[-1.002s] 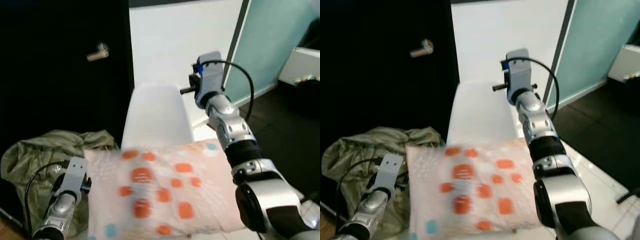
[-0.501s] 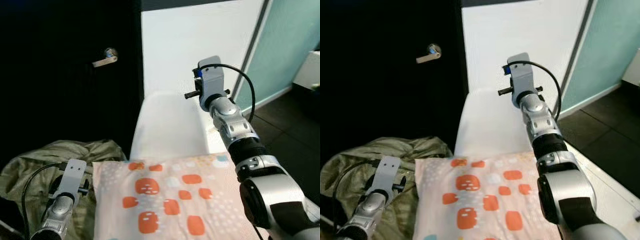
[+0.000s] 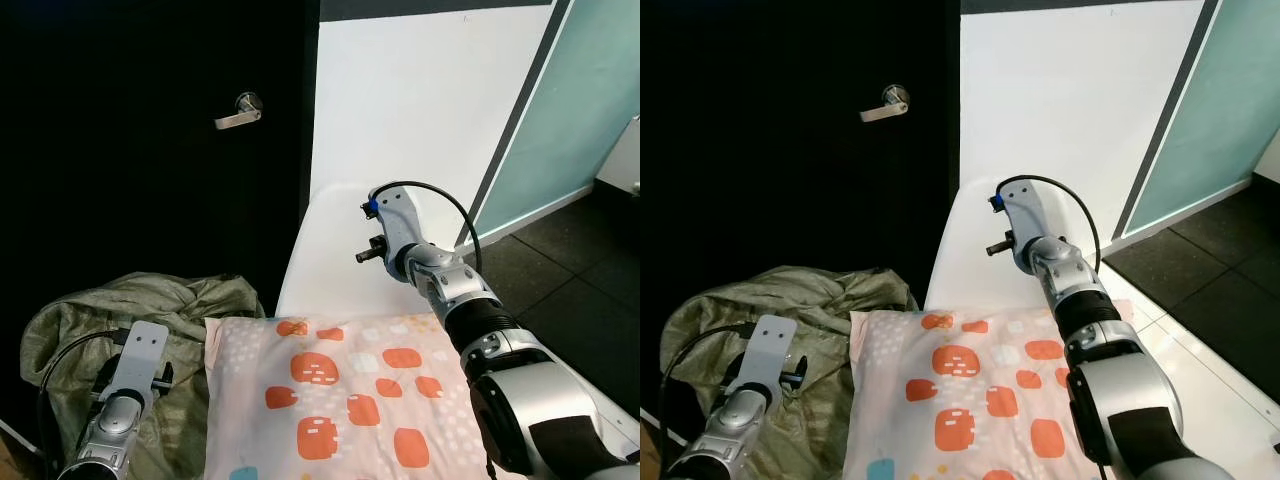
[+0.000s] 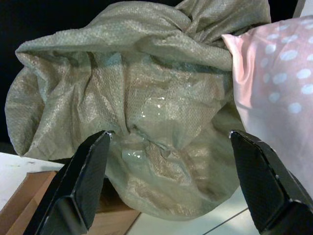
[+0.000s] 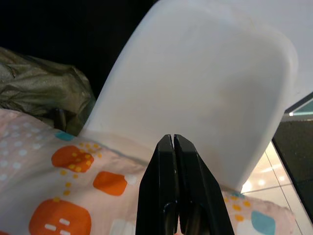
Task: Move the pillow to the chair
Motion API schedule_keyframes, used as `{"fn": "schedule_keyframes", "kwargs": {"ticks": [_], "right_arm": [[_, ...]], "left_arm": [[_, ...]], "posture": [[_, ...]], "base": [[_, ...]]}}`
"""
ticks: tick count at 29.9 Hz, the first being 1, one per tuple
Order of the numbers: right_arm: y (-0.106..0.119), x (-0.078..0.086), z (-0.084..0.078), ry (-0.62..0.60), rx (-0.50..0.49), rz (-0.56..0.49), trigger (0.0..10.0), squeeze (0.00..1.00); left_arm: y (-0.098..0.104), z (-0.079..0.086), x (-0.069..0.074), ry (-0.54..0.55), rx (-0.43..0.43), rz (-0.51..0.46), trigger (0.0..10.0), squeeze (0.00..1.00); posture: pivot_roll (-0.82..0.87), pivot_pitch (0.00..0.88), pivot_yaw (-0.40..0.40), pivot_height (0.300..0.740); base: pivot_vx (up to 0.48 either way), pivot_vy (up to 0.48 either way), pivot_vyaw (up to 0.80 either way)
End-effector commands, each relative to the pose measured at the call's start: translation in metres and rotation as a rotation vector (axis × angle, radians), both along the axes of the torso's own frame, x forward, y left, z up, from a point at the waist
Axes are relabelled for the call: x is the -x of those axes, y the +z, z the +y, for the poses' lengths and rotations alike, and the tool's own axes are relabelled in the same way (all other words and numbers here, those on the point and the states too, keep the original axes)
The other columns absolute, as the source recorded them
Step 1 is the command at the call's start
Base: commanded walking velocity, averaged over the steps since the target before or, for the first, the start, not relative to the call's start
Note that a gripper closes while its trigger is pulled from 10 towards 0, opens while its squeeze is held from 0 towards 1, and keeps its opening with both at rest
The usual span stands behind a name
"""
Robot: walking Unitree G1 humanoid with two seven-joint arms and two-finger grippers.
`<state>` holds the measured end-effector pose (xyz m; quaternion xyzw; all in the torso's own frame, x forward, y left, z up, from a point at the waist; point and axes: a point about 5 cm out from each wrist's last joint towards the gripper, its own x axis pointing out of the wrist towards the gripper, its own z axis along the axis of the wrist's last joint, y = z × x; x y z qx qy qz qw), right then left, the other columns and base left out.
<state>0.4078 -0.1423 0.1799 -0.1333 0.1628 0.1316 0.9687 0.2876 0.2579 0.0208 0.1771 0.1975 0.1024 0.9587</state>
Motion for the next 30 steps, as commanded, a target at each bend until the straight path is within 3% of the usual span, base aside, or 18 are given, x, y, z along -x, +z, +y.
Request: {"fn": "schedule_keyframes", "kwargs": {"ticks": [1,20,25,30], "right_arm": [[-0.009,0.002,-0.005,-0.015,-0.002,0.046,10.0,0.00],[-0.003,0.001,-0.001,0.029,-0.034,0.014,10.0,0.00],[-0.004,0.003,-0.001,0.071,-0.111,-0.045,10.0,0.00],[-0.017,0.008,-0.022,0.004,-0.226,-0.092,10.0,0.00]], "left_arm": [[-0.007,0.000,0.006,-0.003,-0.002,0.035,10.0,0.00],[-0.009,-0.002,0.006,-0.005,-0.002,0.048,10.0,0.00],[-0.010,-0.002,0.007,-0.004,-0.001,0.050,10.0,0.00],[-0.009,0.000,0.007,0.008,0.002,0.035,10.0,0.00]], "posture": [[-0.15,0.068,-0.017,0.700],[-0.15,0.061,-0.018,0.660],[-0.16,0.058,-0.020,0.660],[-0.16,0.060,-0.018,0.660]], "base": [[0.000,0.000,0.00],[0.000,0.000,0.00],[0.000,0.000,0.00],[0.000,0.000,0.00]]}}
